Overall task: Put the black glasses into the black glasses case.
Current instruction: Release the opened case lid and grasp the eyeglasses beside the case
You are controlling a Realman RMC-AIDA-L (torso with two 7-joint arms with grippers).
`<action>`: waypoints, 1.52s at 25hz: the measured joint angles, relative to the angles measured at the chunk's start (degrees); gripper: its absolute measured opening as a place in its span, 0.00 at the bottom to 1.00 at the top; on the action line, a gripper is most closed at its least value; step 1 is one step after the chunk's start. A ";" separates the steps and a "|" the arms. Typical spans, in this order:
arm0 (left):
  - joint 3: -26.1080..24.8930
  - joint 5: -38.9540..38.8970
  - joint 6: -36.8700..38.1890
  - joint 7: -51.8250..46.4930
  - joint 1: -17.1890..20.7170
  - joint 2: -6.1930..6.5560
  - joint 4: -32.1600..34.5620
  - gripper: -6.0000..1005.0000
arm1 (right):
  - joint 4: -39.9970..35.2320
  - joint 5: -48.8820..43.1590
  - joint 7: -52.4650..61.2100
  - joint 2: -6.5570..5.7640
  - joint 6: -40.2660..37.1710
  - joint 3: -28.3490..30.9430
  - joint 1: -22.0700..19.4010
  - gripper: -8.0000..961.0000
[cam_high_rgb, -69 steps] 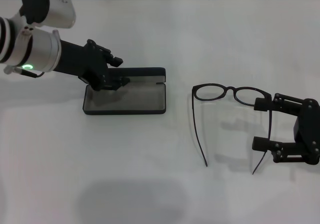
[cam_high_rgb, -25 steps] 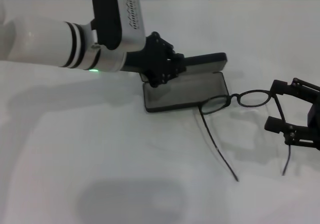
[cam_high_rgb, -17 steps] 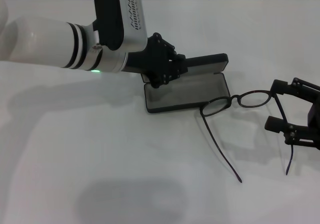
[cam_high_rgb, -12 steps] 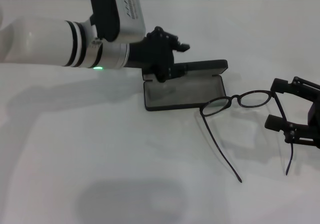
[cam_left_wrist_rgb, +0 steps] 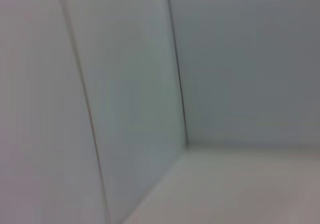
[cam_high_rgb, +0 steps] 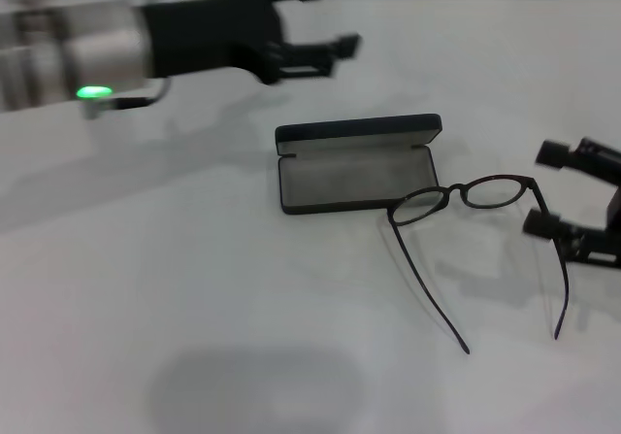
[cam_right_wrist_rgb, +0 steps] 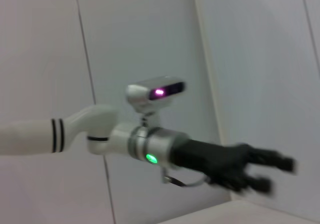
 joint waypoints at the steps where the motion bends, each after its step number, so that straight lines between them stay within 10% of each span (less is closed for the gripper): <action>1: -3.63 -2.14 4.84 -0.68 -0.14 0.70 -2.37 0.72 | -0.01 0.02 0.00 -0.06 0.04 1.06 -0.01 0.90; 10: -10.81 -4.12 31.94 -3.44 0.70 9.67 -20.55 0.82 | -0.68 0.00 4.37 -2.99 -0.46 7.15 0.21 0.91; 17: -10.88 4.58 35.31 -2.13 7.12 7.76 -19.13 0.82 | -3.20 -5.85 3.66 -7.11 -5.49 1.58 1.59 0.91; 27: -11.13 7.82 35.41 -1.72 8.00 5.79 -19.61 0.82 | -7.35 -10.35 7.93 -5.52 -7.30 -3.50 4.14 0.88; 38: -11.54 7.57 35.27 -1.77 7.68 5.89 -19.69 0.82 | -11.24 -13.72 14.58 -6.75 -7.35 -3.75 8.77 0.86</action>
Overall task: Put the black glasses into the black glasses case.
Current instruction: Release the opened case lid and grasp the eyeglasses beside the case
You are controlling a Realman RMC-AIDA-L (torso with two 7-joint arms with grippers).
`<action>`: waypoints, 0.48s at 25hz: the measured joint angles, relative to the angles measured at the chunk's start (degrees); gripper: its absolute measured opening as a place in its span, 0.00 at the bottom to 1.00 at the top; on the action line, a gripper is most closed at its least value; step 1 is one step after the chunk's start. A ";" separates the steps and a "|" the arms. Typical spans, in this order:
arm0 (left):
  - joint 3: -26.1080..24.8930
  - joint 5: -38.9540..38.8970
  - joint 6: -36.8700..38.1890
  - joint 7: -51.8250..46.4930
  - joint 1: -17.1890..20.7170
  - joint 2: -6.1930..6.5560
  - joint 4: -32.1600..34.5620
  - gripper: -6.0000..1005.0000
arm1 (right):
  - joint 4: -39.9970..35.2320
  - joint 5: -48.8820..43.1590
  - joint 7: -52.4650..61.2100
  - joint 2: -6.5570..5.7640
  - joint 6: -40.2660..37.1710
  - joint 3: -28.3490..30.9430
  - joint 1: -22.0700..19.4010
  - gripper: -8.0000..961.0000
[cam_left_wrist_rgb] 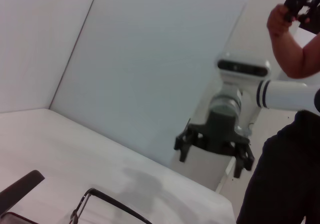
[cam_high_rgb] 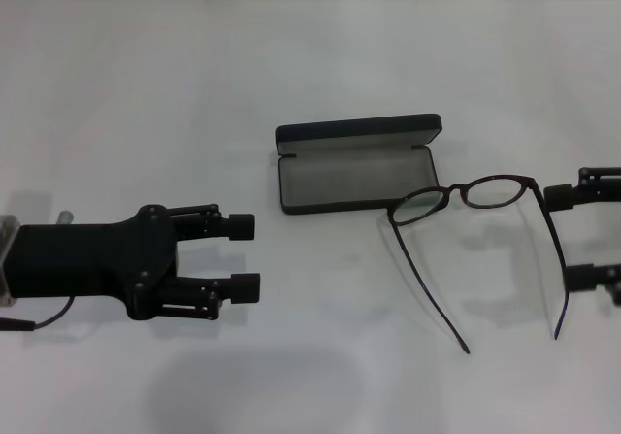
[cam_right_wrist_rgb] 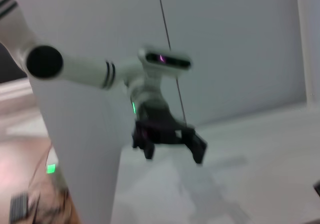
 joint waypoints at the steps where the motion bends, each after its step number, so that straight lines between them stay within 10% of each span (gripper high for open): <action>1: 0.01 0.00 -0.01 0.00 -0.08 0.00 0.00 0.82 | -2.01 -1.03 2.70 -0.30 -0.03 -0.14 1.35 0.85; 8: -0.04 0.18 -0.05 0.00 -0.24 0.16 -0.01 0.82 | -22.63 -16.53 25.85 0.25 -2.38 -10.17 10.72 0.84; 12: -0.04 0.28 -0.09 0.34 -0.23 -0.06 -0.16 0.82 | -28.71 -26.30 32.55 3.15 -2.46 -16.48 15.87 0.83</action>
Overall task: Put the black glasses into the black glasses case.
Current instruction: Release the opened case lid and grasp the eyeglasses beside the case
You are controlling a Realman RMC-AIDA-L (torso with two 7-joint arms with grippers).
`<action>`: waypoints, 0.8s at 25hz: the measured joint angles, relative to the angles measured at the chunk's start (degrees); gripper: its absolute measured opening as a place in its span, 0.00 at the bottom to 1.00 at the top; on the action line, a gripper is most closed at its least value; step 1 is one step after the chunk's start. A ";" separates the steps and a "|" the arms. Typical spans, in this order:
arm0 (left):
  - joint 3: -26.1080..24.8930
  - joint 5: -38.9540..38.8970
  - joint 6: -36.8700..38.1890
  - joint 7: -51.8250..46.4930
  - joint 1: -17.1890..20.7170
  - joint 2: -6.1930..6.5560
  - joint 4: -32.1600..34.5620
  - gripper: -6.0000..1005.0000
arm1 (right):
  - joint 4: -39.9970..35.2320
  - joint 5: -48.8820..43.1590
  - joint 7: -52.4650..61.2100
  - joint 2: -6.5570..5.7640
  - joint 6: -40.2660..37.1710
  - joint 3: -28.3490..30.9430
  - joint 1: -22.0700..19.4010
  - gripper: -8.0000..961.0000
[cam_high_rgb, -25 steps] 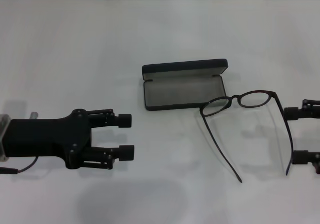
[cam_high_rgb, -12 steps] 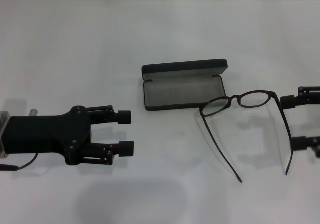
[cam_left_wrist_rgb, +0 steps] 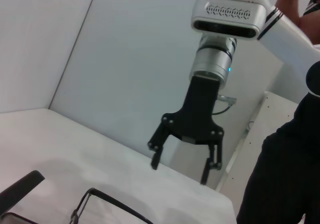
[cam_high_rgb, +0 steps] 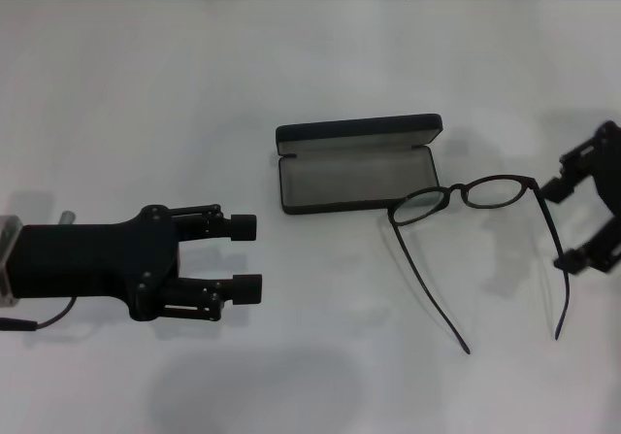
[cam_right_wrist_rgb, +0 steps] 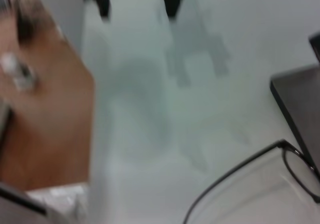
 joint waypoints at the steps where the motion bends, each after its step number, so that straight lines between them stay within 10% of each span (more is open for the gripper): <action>1: -0.01 0.01 -0.01 0.09 -0.03 -0.01 -0.22 0.82 | -1.09 -2.65 0.88 1.23 0.39 -1.05 1.16 0.82; 5: -0.44 0.02 -1.02 0.56 -0.95 0.01 -1.66 0.82 | -2.31 -7.82 3.51 4.59 3.50 -5.85 4.20 0.81; 20: -0.61 0.17 -4.39 0.49 -1.86 0.12 -2.74 0.82 | 0.42 -10.87 7.97 4.55 17.60 -20.09 7.12 0.78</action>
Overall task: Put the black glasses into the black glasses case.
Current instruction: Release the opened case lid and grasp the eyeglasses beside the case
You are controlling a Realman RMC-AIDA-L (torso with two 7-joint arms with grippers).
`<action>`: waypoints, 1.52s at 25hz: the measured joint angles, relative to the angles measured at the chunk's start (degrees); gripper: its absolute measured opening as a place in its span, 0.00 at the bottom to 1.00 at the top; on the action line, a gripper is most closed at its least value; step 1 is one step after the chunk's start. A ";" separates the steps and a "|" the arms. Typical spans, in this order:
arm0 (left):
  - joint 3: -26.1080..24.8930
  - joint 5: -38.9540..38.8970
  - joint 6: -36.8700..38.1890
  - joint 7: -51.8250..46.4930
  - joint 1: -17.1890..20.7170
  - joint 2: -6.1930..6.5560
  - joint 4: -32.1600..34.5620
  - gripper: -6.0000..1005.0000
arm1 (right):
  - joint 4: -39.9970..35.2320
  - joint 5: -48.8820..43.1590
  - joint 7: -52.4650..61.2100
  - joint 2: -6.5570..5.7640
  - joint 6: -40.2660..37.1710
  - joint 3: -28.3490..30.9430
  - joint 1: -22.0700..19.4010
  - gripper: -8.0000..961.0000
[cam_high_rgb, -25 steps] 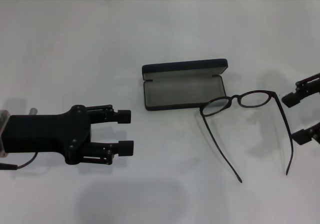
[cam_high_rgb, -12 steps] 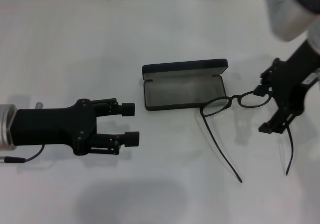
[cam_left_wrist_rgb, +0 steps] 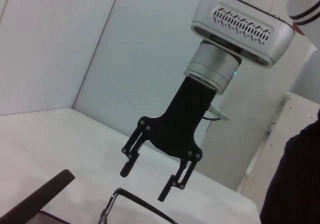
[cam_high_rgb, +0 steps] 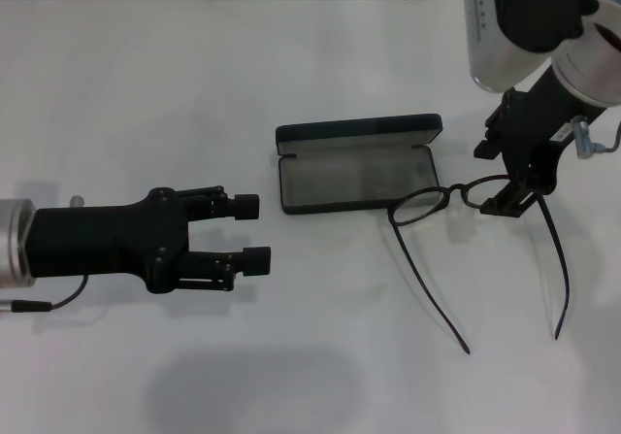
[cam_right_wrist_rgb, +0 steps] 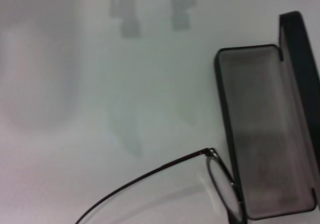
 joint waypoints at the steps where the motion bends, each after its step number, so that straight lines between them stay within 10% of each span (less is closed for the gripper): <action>1: 0.00 0.00 -0.08 -0.07 0.00 -0.02 0.00 0.82 | 0.07 0.00 -0.25 0.01 0.51 -0.17 -0.19 0.77; 12: -0.09 -0.01 -1.51 -1.47 -0.41 -0.10 -0.08 0.82 | 4.53 -0.05 -3.97 0.02 7.78 -2.66 -1.97 0.62; 15: -0.09 -0.08 -1.70 -1.95 -0.45 -0.12 -0.09 0.82 | 5.07 0.00 -5.14 -0.06 9.19 -2.20 -2.22 0.44; 38: -1.59 -0.15 -3.14 -2.15 -0.56 -0.66 -1.37 0.81 | 12.07 3.89 -7.35 0.29 16.82 -4.62 -2.18 0.45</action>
